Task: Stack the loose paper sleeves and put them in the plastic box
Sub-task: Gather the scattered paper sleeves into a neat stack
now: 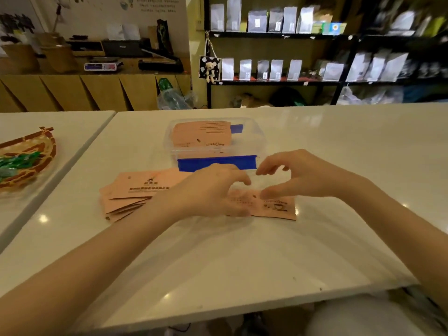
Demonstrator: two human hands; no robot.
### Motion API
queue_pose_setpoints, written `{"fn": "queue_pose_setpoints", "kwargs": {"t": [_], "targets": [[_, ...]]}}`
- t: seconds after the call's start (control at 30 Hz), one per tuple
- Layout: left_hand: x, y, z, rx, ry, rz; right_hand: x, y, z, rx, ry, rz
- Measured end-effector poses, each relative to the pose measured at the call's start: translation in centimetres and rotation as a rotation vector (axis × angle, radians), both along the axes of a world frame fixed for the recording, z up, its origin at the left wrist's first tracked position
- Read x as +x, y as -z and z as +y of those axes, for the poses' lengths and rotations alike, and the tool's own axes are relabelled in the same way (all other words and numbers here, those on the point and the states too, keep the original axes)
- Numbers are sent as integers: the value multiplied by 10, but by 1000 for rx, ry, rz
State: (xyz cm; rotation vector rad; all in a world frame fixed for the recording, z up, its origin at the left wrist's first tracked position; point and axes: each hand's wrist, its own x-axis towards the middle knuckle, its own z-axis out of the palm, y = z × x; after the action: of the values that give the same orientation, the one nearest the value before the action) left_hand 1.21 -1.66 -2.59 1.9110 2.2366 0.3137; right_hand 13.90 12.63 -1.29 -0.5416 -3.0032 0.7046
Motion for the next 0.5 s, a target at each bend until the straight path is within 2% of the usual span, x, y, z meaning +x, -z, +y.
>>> {"fn": "queue_pose_setpoints", "kwargs": {"t": [0.13,0.5], "targets": [[4,13,14,-61,-14,37,20,16,5,23,22,-81],[4,14,14,-19,-15,19,26,17,4,3,6,-27]]}}
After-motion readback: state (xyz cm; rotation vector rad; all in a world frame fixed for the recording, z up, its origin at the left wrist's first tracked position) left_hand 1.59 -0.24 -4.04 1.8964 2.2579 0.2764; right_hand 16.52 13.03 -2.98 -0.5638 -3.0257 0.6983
